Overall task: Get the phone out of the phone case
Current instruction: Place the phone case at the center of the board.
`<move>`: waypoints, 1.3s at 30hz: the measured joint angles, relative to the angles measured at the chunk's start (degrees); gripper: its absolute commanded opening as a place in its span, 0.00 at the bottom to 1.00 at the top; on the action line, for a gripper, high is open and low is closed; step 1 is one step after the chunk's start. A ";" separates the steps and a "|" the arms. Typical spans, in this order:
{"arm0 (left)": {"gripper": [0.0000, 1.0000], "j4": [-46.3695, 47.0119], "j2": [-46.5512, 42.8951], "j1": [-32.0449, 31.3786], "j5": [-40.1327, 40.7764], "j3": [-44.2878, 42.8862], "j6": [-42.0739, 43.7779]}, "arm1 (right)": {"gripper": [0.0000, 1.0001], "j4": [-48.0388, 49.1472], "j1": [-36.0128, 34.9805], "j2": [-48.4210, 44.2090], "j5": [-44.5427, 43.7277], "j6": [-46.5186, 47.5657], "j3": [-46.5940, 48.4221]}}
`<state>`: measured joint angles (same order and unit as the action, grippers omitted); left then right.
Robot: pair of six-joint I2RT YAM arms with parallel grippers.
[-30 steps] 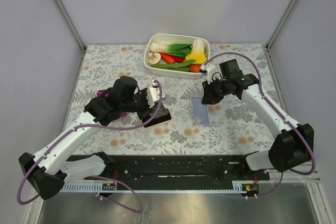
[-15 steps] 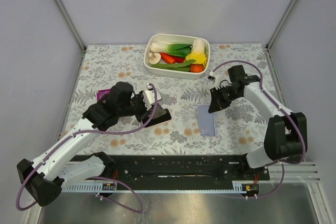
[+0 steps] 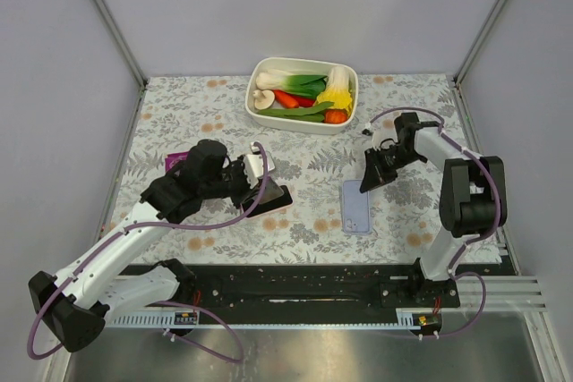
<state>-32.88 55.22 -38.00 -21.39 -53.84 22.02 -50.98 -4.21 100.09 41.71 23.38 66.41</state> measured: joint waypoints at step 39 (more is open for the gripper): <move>0.00 -1.53 0.07 0.04 -5.25 -1.31 -0.04 | 0.65 1.84 2.03 8.50 -12.31 -5.57 8.15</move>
<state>-34.41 55.29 -37.95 -26.63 -55.16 21.98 -49.15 -2.17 108.60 29.41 17.80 74.56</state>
